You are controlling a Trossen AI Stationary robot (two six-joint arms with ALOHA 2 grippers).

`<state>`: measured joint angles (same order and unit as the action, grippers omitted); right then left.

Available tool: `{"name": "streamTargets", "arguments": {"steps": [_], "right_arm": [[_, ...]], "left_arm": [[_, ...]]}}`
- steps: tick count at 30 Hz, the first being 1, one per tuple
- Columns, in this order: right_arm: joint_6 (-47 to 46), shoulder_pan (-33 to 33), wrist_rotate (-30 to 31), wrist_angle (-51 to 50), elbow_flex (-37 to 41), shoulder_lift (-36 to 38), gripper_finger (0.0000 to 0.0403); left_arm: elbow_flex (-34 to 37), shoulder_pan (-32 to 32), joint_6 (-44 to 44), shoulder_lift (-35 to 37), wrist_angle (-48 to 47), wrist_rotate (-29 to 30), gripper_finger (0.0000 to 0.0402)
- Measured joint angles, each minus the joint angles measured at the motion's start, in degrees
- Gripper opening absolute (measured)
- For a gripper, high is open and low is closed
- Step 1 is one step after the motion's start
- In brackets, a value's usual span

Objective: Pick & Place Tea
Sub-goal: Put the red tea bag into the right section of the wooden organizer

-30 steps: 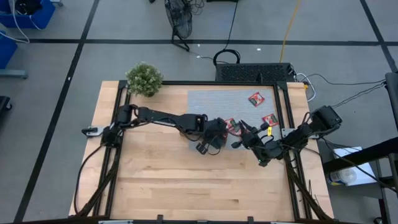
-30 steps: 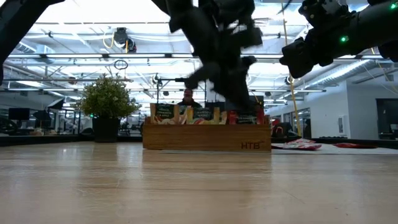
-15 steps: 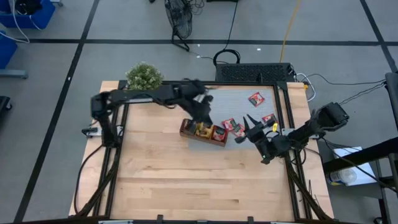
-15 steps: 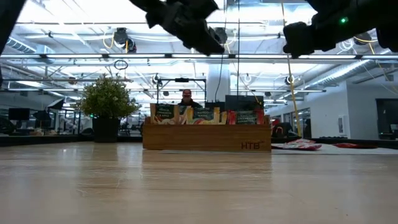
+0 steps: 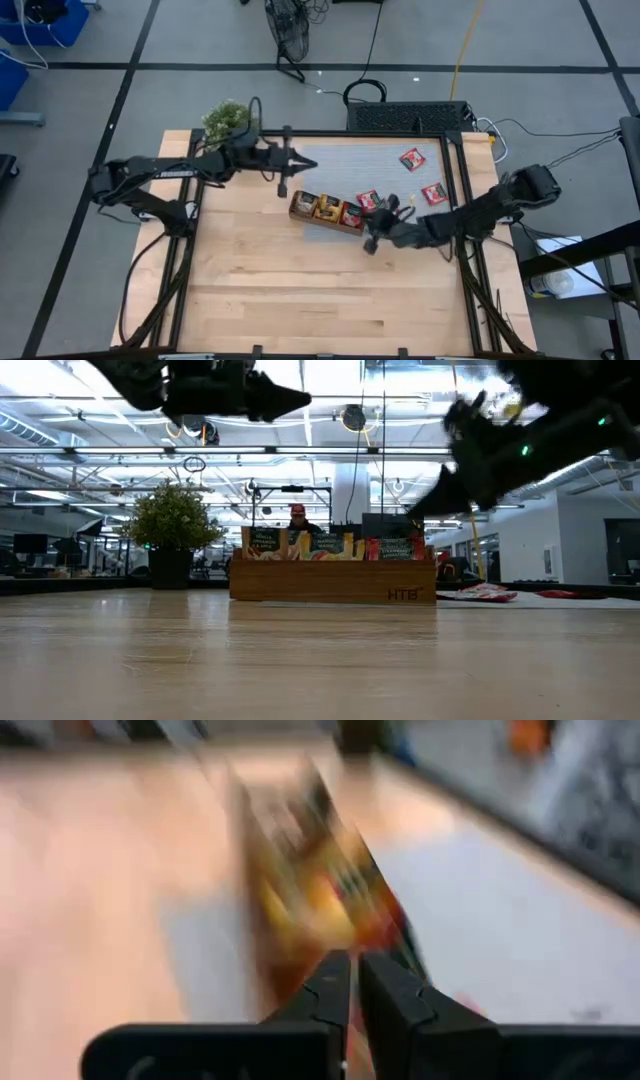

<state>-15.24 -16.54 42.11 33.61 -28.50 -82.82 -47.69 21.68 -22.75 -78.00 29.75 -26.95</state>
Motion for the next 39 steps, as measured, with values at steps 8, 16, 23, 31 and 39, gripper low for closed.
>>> {"name": "streamTargets", "arguments": {"steps": [8, 16, 23, 31, 39], "right_arm": [[-19.74, 16.37, -26.82, -58.40, -12.71, 7.29, 0.0069], [-20.24, 26.58, -38.87, -72.37, -12.90, 8.32, 0.0198], [-18.50, 28.40, -36.20, -66.80, -10.66, 7.37, 0.0265], [-21.12, 29.25, -36.95, -57.87, -4.24, 6.72, 0.0263], [-21.89, 28.46, -37.44, -52.67, -0.48, 6.71, 0.0248]], "left_arm": [[3.90, 2.78, 4.78, 1.62, 1.14, 0.03, 0.0025], [3.92, 2.84, 4.42, 1.15, -0.34, 0.06, 0.0057], [3.92, 2.80, 1.36, 1.12, -3.64, 0.08, 0.0077], [3.92, 2.79, 1.08, 1.12, -4.25, 0.08, 0.0080], [3.92, 2.79, 0.60, 1.12, -4.23, 0.08, 0.0082]]}}
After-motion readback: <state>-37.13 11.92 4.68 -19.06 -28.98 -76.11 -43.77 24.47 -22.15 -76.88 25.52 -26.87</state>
